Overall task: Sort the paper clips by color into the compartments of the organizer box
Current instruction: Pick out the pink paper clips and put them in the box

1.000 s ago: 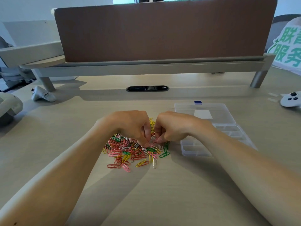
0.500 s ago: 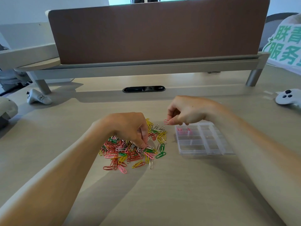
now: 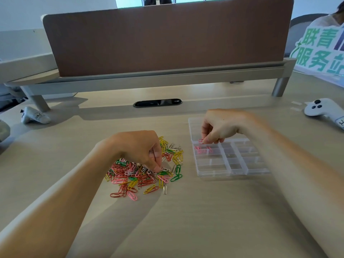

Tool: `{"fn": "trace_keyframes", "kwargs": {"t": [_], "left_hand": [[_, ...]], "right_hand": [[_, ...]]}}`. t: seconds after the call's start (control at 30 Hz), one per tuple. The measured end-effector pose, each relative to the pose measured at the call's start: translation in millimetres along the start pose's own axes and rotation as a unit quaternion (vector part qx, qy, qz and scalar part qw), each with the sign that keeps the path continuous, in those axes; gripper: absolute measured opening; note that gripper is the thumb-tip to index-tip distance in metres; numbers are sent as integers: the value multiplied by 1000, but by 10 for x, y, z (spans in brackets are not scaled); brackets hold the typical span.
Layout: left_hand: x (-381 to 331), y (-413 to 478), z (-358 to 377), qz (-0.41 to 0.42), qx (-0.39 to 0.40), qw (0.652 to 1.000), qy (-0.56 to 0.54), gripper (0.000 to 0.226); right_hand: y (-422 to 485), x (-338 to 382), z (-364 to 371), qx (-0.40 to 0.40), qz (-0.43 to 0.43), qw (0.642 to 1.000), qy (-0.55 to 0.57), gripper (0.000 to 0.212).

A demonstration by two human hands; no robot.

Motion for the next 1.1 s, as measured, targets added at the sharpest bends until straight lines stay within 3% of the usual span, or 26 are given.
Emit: {"fn": "trace_keyframes", "kwargs": {"t": [0.47,0.67,0.8,0.97,1.1], "left_hand": [[20,-71,-105,14,-6,999,-51,4],[-159,41,-158,32,-128,983,-130,5],[-470,404,-89,79,-218,968,-94,7],[-662,639,15,119,-235,965,-9,9],[-639,580,-4,106,-219,969,-29,18]], "right_hand": [[-21,54,-32,-38,-25,998,47,6],[-60,16,-132,-72,-22,993,93,5],[-76,-81,-177,-77,1,994,82,3],[-109,-196,-224,-69,16,995,75,6],[-111,-199,-227,-68,10,995,77,7]]}}
Point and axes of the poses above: each hand's wrist, its own y-axis towards the middle knuckle, its own z-axis out of the palm, x = y × z, the point moved 1 cm from there along y, towards the middle knuckle, and after that the axes turned 12 degrees about -x, right-handed, at the moved point
